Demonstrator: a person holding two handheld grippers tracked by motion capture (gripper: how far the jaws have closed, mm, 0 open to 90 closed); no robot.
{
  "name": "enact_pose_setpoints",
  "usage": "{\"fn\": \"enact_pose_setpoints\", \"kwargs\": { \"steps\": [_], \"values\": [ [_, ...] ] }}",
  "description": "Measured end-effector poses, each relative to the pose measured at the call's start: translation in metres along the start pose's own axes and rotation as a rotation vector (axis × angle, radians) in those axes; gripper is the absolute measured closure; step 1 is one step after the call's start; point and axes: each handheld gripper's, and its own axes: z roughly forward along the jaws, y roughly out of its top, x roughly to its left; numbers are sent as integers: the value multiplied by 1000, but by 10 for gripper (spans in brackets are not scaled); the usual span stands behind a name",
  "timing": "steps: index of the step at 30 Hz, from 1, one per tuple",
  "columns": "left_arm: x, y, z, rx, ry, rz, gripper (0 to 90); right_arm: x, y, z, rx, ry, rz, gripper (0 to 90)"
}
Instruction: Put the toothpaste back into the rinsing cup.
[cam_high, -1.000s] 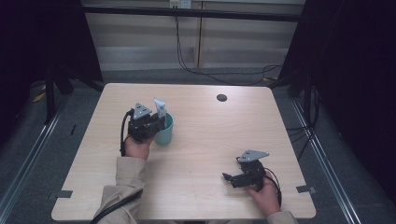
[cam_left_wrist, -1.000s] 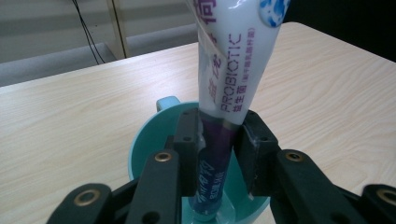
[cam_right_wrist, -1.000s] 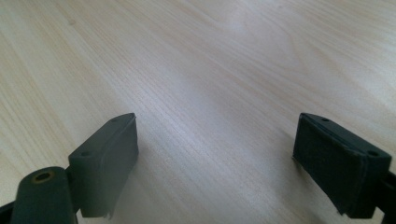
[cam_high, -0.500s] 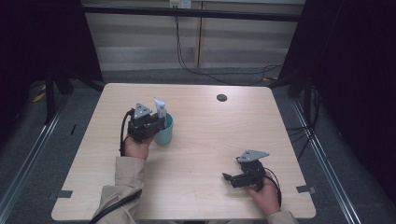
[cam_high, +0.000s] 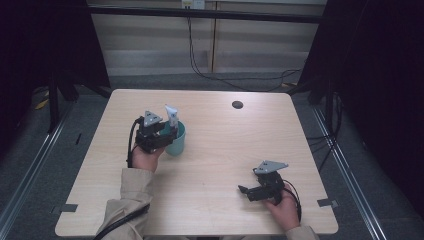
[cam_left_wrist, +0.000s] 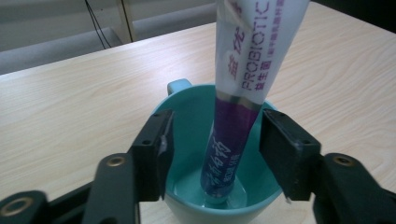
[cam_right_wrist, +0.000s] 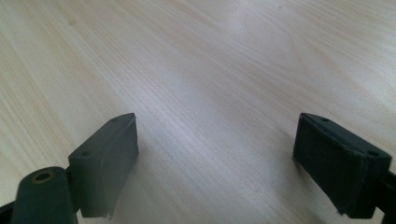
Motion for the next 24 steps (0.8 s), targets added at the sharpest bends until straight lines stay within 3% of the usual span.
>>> {"fn": "enact_pose_setpoints", "kwargs": {
  "steps": [6,24],
  "values": [
    [-1,0,-1,12,14,3,322,0,0,0,1,0,1,132],
    [4,-1,-14,31,-3,11,205,0,0,0,1,1,0,132]
  ]
}}
